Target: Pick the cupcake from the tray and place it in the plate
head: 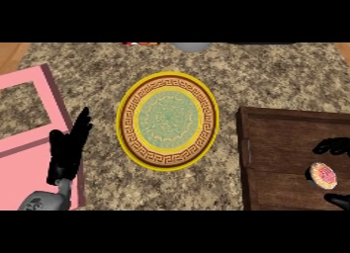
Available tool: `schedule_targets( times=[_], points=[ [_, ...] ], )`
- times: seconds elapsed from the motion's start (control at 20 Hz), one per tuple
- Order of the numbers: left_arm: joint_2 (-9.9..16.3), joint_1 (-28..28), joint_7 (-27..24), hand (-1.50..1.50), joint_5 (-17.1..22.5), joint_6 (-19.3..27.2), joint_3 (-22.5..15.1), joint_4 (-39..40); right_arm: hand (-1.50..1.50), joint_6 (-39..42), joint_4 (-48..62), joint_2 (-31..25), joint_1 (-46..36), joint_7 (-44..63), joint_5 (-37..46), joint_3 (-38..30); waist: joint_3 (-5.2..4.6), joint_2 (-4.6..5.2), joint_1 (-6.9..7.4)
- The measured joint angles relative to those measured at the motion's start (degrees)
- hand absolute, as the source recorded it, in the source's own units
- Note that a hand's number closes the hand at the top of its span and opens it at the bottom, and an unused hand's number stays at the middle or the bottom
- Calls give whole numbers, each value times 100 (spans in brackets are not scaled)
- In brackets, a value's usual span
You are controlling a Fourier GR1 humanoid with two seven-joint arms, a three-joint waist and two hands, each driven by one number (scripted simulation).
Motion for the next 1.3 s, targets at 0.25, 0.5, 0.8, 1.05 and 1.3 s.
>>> schedule_targets(
  times=[0.25,0.5,0.8,1.05,1.3],
  points=[
    [-26,25,65,0,-34,30,-1,-9,-150,-184,293,-652,-141,-608,1109,100,-8,-4,24],
    [-31,106,130,0,-66,44,-3,-126,-150,-766,465,-1200,-401,-1027,2176,156,-19,-12,35],
    [-98,52,226,0,-138,63,0,-105,-150,-906,449,-1644,-820,-985,3124,513,-30,-13,29],
    [-83,74,311,0,-167,38,39,-213,-150,-764,381,-1882,-1030,-785,3780,958,-35,-15,27],
    [-100,165,343,0,-200,-8,117,-328,-150,-735,436,-1757,-1099,-669,4372,1221,-36,-19,2]
  ],
)
